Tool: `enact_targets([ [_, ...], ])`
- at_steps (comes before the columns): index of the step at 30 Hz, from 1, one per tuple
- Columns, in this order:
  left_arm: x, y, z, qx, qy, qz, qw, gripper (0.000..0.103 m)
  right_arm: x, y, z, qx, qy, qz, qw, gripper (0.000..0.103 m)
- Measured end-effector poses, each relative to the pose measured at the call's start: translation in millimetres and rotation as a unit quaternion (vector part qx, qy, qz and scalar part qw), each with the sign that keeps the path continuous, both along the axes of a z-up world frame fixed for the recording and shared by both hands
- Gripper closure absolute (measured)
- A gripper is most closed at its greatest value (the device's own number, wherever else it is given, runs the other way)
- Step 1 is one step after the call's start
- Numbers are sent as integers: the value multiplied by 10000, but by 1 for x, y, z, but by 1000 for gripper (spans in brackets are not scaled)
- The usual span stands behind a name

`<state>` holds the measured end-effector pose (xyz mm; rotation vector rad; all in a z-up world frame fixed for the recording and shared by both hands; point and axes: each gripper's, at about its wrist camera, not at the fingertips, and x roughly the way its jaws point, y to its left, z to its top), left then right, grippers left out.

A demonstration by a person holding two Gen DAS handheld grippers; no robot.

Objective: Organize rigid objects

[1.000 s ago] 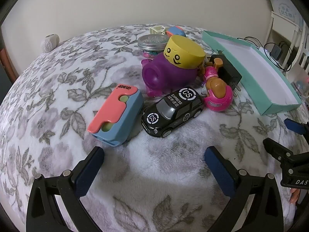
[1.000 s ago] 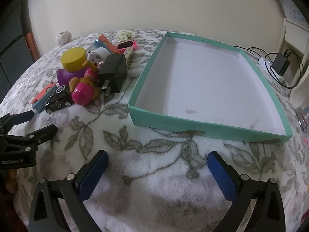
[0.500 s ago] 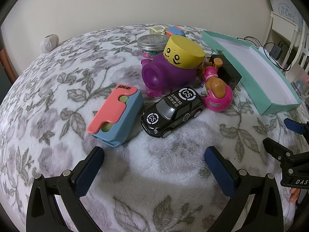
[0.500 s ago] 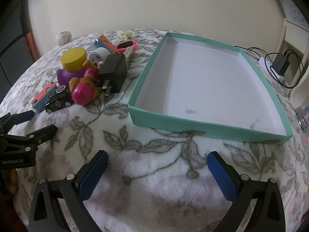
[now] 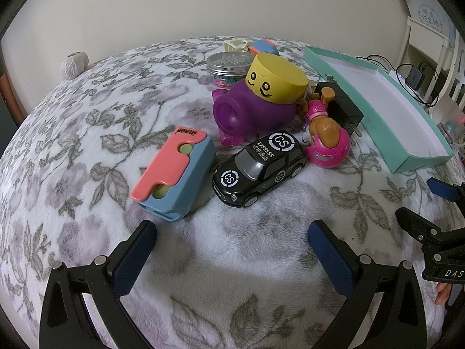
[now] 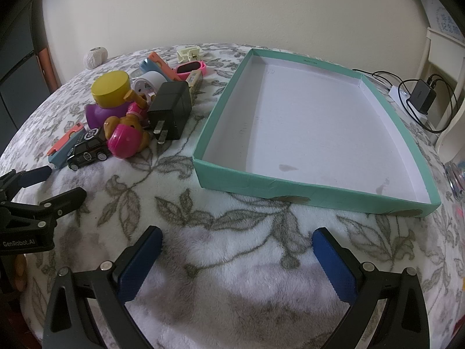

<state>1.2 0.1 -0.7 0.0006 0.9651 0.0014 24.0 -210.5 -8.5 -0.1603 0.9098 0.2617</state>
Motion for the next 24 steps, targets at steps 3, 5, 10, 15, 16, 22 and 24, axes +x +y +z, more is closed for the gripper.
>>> enact_targets([
  [3, 0, 0, 0, 0, 0, -1, 10000, 0, 0, 0, 0, 0, 0, 0, 10000, 0],
  [5, 0, 0, 0, -1, -1, -2, 10000, 0, 0, 0, 0, 0, 0, 0, 10000, 0],
  [10, 0, 0, 0, -1, 1, -6, 10000, 0, 0, 0, 0, 0, 0, 0, 10000, 0],
  [15, 2, -1, 0, -13, 46, -87, 10000, 0, 0, -1, 1, 38, 4, 6, 10000, 0],
  [16, 4, -2, 1, -44, 49, -110, 9999, 0, 0, -1, 1, 67, 9, 13, 10000, 0],
  [22, 3, 5, 14, -318, 20, -342, 9989, 0, -6, -13, 22, 375, -282, 40, 9989, 0],
  [24, 3, 7, 26, -324, -87, -430, 9985, 0, -7, -14, 36, 313, -511, 79, 9982, 0],
])
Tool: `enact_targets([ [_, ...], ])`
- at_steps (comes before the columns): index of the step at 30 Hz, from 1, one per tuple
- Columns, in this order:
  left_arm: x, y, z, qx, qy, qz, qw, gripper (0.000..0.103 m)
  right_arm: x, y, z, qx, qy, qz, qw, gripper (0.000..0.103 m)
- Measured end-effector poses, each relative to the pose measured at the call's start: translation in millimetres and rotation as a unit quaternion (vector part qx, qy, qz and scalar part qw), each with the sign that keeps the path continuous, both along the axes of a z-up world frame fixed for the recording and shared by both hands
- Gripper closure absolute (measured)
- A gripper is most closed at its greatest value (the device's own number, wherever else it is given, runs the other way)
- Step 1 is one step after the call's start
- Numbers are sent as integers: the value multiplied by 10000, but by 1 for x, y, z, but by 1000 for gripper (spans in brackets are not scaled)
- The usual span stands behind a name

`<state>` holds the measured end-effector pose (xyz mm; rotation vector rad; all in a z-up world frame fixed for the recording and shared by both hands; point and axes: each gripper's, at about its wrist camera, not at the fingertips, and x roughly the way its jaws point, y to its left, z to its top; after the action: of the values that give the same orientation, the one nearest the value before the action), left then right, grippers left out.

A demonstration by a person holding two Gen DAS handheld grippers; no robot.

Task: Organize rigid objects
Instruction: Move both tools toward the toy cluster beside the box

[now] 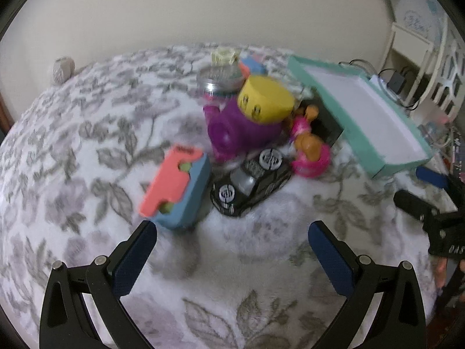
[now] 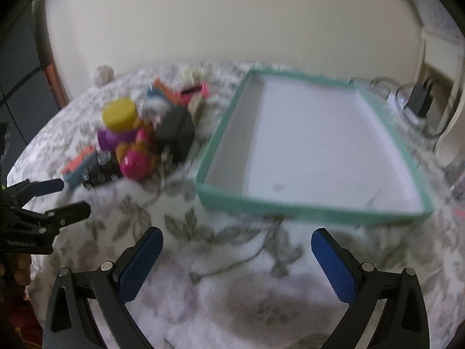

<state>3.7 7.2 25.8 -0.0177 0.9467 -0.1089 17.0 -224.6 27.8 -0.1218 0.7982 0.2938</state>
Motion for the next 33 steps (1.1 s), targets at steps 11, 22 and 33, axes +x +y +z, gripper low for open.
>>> enact_targets([
  [11, 28, 13, 87, 171, -312, 266, 9990, 0, 22, 12, 101, 48, -601, 100, 9981, 0],
  [22, 70, 13, 140, 230, 202, 646, 9974, 0, 62, 47, 168, 253, -218, -158, 9993, 0],
  [33, 82, 43, 101, 13, 806, 1974, 9770, 0, 91, 69, 131, 665, 809, -614, 9926, 0],
])
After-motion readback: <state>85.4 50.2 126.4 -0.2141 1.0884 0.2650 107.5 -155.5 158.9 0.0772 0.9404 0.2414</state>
